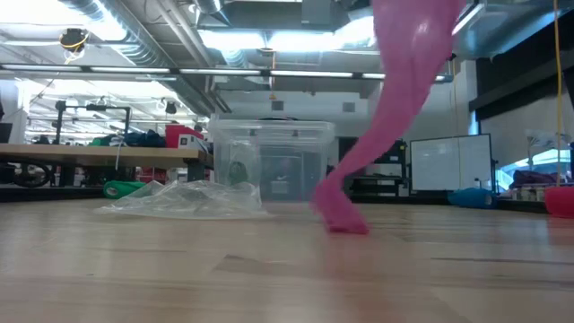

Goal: Roll bandage
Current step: Roll the pink bandage

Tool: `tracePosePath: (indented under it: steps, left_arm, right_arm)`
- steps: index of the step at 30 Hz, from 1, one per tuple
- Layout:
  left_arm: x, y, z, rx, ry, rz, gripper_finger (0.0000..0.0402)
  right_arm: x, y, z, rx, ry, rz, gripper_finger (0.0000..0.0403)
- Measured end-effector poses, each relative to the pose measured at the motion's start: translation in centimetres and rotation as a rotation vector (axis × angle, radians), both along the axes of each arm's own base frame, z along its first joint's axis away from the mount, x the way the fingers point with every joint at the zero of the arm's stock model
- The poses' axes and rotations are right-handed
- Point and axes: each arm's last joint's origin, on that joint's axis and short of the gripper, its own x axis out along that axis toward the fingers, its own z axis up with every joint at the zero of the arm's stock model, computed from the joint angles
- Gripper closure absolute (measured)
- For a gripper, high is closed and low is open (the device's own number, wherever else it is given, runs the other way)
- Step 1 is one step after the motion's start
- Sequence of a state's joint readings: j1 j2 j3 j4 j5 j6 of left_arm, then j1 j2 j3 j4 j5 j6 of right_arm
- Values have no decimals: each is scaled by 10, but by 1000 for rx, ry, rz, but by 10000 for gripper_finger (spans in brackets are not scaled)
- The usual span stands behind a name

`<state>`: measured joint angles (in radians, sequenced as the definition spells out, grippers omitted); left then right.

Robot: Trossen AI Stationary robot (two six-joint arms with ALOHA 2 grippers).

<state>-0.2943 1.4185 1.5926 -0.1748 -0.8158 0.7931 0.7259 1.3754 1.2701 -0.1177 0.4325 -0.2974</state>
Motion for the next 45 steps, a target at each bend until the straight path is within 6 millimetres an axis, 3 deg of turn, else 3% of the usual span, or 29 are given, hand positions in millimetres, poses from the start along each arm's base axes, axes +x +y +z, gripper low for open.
tracePosePath:
  steps: [8, 23, 36, 45]
  left_arm:
    - [12, -2, -40, -53, 28, 5, 395]
    - [18, -34, -104, -55, 113, -105, 398]
    - [47, -76, -160, -11, 239, -172, 395]
    - [47, -100, -173, -43, 248, -270, 395]
  right_arm:
    - [-19, 14, 41, 16, -109, 4, 401]
    - [-36, 2, 112, 49, -284, -9, 401]
    - [-34, -45, 166, 118, -382, -210, 401]
    - [-31, -91, 187, 77, -369, -417, 401]
